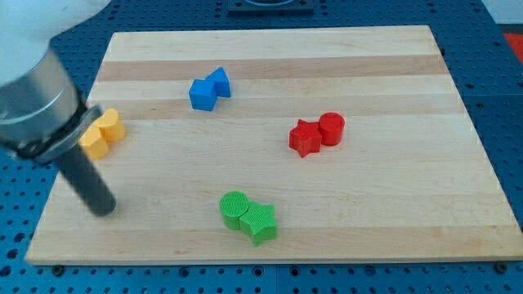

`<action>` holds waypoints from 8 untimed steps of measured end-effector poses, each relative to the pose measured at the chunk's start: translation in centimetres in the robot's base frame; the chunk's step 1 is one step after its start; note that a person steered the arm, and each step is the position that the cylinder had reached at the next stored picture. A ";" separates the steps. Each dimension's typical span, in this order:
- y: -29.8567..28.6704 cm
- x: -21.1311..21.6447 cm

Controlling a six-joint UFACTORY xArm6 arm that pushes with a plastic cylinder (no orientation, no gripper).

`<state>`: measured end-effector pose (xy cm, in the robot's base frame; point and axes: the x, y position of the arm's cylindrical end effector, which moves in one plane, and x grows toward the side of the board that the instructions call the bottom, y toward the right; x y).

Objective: Move the yellow hexagon bottom diagonally to the blue cube

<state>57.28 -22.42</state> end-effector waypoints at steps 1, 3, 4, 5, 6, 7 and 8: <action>-0.3 0.3; -5.8 -4.5; -7.9 -5.4; -8.1 -6.6; -7.0 -10.7; -4.0 -12.4; 1.5 -12.7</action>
